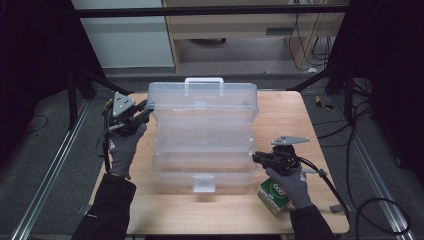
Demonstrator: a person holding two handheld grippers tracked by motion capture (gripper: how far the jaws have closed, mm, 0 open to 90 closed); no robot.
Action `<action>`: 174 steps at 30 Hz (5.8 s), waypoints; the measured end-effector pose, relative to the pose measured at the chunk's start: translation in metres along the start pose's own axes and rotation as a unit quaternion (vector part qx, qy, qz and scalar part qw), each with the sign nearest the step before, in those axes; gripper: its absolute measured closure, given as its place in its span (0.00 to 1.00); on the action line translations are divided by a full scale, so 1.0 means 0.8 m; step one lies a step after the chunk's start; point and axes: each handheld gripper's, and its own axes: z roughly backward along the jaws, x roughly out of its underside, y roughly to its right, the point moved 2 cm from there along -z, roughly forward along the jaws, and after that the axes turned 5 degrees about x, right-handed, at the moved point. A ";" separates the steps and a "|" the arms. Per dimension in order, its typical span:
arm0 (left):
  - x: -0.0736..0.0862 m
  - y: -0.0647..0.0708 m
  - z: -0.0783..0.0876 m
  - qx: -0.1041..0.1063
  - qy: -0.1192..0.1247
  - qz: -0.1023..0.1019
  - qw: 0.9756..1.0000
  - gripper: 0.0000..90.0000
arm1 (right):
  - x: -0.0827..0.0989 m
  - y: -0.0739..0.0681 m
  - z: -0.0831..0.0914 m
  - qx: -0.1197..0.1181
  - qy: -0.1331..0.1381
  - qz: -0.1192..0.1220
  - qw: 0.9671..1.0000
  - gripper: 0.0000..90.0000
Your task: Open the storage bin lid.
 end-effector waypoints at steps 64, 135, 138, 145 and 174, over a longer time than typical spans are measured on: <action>-0.040 -0.053 -0.130 -0.040 -0.042 0.045 0.997 0.86 | 0.000 0.000 0.000 -0.002 -0.001 -0.008 1.000 0.86; 0.070 0.013 0.063 0.051 -0.089 0.035 0.994 0.60 | -0.004 0.003 0.000 -0.014 -0.019 -0.021 1.000 0.87; 0.091 0.021 0.060 0.053 -0.103 0.032 0.993 0.61 | -0.003 0.003 0.000 -0.014 -0.017 -0.020 1.000 0.87; 0.123 0.035 0.047 0.065 -0.147 0.020 0.987 0.66 | -0.003 0.002 0.000 -0.013 -0.014 -0.018 1.000 0.87; 0.146 0.045 0.034 0.079 -0.164 0.044 0.982 0.77 | -0.004 0.003 0.001 -0.002 -0.016 -0.012 1.000 0.87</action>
